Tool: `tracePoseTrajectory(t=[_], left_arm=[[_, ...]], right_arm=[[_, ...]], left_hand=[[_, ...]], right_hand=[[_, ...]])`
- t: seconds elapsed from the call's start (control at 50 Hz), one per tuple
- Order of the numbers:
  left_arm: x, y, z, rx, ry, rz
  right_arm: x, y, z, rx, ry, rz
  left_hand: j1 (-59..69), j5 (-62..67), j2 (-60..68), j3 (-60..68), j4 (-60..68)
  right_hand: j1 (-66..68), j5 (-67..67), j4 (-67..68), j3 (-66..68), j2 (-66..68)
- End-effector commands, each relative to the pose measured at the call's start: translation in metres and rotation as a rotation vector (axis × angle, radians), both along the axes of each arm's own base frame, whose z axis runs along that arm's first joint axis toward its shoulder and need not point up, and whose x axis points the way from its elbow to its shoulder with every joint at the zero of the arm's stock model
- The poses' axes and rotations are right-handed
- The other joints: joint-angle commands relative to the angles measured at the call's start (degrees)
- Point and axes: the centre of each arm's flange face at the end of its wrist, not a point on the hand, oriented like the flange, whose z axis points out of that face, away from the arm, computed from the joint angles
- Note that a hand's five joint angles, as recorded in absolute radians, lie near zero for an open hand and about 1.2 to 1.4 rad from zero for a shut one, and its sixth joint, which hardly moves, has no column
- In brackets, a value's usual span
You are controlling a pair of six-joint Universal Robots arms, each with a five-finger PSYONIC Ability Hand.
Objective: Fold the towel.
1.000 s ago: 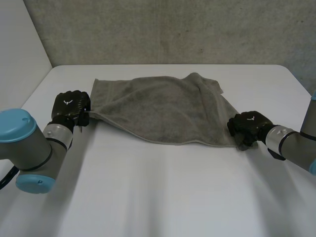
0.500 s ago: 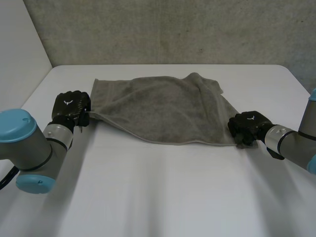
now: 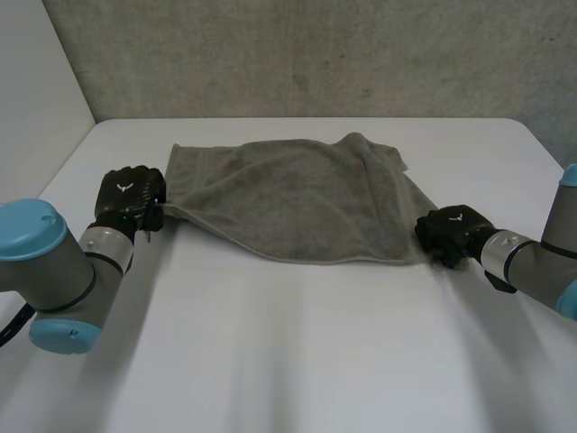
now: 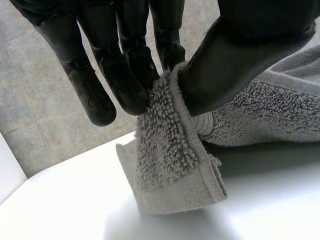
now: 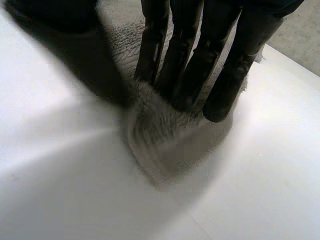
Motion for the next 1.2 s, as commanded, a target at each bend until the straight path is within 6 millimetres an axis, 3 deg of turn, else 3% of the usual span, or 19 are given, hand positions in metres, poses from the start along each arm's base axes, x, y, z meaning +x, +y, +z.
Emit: tracePoseTrajectory(t=[0.02, 0.14, 0.24, 0.44, 0.52, 0.56, 0.64, 0.68, 0.76, 0.9, 0.92, 0.94, 0.96, 1.06, 1.2], left_arm=[[0.0, 0.0, 0.0, 0.0, 0.001, -0.002], [0.0, 0.0, 0.0, 0.0, 0.002, -0.002], [0.0, 0.0, 0.0, 0.0, 0.002, -0.002], [0.0, 0.001, 0.004, -0.004, 0.008, -0.004], [0.0, 0.002, 0.003, -0.001, 0.007, -0.004], [0.0, 0.002, 0.002, 0.001, 0.005, -0.005], [0.0, 0.002, 0.001, 0.004, 0.005, -0.007], [-0.001, 0.002, 0.0, 0.006, 0.004, -0.008], [-0.001, 0.003, 0.001, 0.004, 0.005, -0.01], [-0.001, 0.003, 0.001, 0.004, 0.005, -0.008], [-0.001, 0.003, 0.001, 0.004, 0.005, -0.008], [-0.001, 0.003, 0.0, 0.006, 0.004, -0.01], [-0.001, 0.003, 0.0, 0.006, 0.004, -0.01], [-0.001, 0.003, 0.0, 0.006, 0.004, -0.01], [-0.001, 0.003, 0.0, 0.006, 0.004, -0.01]], right_arm=[[0.001, -0.001, 0.002, 0.012, -0.031, -0.006], [0.001, -0.002, 0.02, 0.011, -0.087, -0.032], [0.005, 0.005, 0.059, -0.003, -0.187, -0.004], [-0.003, 0.016, 0.079, 0.13, -0.213, 0.038], [-0.004, 0.019, 0.069, 0.238, -0.18, 0.038], [-0.006, 0.02, 0.047, 0.299, -0.096, 0.05], [-0.014, 0.014, 0.028, 0.29, 0.016, -0.003], [-0.022, 0.001, 0.018, 0.239, 0.089, -0.107], [-0.021, -0.006, 0.02, 0.177, 0.058, -0.136], [-0.017, -0.007, 0.047, 0.106, -0.056, -0.168], [-0.017, -0.005, 0.047, 0.099, -0.06, -0.163], [-0.017, -0.005, 0.047, 0.099, -0.06, -0.163], [-0.017, -0.004, 0.048, 0.093, -0.06, -0.159], [-0.015, 0.0, 0.043, 0.094, -0.059, -0.15], [-0.014, 0.004, 0.036, 0.104, -0.053, -0.139]], left_hand=[[4.5, 4.5, 3.8, 3.5, 2.2], [4.5, 4.5, 3.8, 3.5, 2.2], [4.5, 4.5, 3.8, 3.5, 2.2], [4.5, 4.5, 3.8, 3.5, 2.2], [4.5, 4.5, 3.8, 3.5, 2.2], [4.5, 4.5, 3.8, 3.5, 2.2], [4.5, 4.5, 3.8, 3.5, 2.2], [4.5, 4.5, 3.8, 3.5, 2.2], [4.5, 4.5, 3.8, 3.5, 2.2], [4.5, 4.5, 3.8, 3.5, 2.2], [4.5, 4.5, 3.8, 3.5, 2.2], [4.5, 4.5, 3.8, 3.5, 2.2], [4.5, 4.5, 3.8, 3.5, 2.2], [4.5, 4.5, 3.8, 3.5, 2.2], [4.5, 4.5, 3.8, 3.5, 2.2]], right_hand=[[8.8, 10.7, 8.9, 9.2, 10.0], [8.8, 10.7, 8.9, 9.2, 10.0], [8.8, 10.7, 8.9, 9.2, 10.0], [8.8, 10.7, 8.9, 9.2, 10.0], [8.8, 10.7, 8.9, 9.2, 10.0], [8.8, 10.7, 8.9, 9.2, 10.0], [8.8, 10.7, 8.9, 9.2, 10.0], [8.8, 10.7, 8.9, 9.2, 10.0], [8.8, 10.7, 8.9, 9.2, 10.0], [8.8, 10.7, 8.9, 9.2, 10.0], [0.5, 2.4, 0.6, 1.0, 1.7], [0.4, 2.3, 0.5, 0.9, 1.7], [-9.9, -8.0, -9.8, -9.5, -8.7], [-21.4, -19.5, -21.3, -21.0, -20.2], [-22.1, -20.2, -22.0, -21.7, -20.9]])
